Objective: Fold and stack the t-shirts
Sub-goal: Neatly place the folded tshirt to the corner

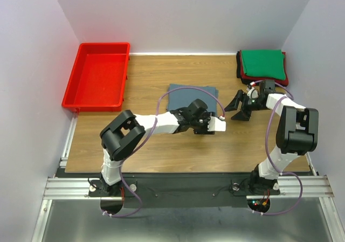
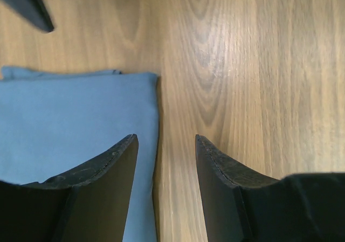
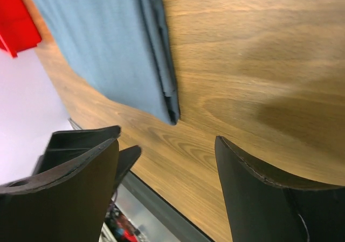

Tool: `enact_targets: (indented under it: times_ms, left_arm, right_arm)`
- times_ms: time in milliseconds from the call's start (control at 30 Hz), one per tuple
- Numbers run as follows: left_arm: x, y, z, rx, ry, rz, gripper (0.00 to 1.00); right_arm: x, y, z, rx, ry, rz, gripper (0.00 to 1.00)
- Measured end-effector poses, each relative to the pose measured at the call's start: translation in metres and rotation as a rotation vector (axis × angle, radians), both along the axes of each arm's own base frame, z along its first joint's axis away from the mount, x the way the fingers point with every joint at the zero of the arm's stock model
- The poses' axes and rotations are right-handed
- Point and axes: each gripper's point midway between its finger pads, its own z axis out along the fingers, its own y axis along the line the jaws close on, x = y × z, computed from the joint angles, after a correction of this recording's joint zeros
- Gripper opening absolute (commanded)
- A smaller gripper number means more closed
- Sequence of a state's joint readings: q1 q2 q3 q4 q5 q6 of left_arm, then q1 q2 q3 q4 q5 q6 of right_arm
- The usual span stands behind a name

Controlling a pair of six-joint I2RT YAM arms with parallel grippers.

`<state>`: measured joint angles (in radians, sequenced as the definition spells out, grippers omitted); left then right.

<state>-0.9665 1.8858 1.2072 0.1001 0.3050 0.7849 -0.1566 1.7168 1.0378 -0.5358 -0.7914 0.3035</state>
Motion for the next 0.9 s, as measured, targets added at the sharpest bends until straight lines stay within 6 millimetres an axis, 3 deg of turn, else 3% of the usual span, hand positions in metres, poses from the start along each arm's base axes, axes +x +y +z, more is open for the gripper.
enact_targets:
  times_ms: [200, 300, 467, 500, 567, 667, 900]
  left_arm:
    - [0.013, -0.007, -0.020, 0.036, -0.074, -0.022, 0.56]
    - [0.020, -0.008, -0.029, 0.053, -0.102, -0.022, 0.50]
    - [0.032, -0.020, -0.036, 0.053, -0.136, -0.030, 0.21]
    - [0.033, -0.022, -0.037, 0.053, -0.136, -0.031, 0.11]
    - [0.035, -0.025, -0.038, 0.049, -0.134, -0.028, 0.03]
    - [0.038, -0.033, -0.032, 0.025, -0.106, -0.025, 0.00]
    - [0.055, -0.048, 0.008, -0.114, 0.032, 0.024, 0.00]
  right_arm:
    - [0.002, -0.004, -0.006, -0.018, 0.027, -0.048, 0.81]
    - [0.003, -0.007, -0.009, -0.028, 0.038, -0.072, 0.87]
    - [-0.001, -0.009, -0.018, -0.024, 0.068, -0.109, 0.89]
    - [-0.002, -0.009, -0.019, -0.022, 0.071, -0.114, 0.90]
    - [-0.003, -0.007, -0.024, -0.013, 0.080, -0.131, 0.93]
    - [0.001, -0.004, -0.026, 0.028, 0.071, -0.173, 1.00]
    - [0.021, 0.000, -0.025, 0.109, 0.010, -0.283, 1.00]
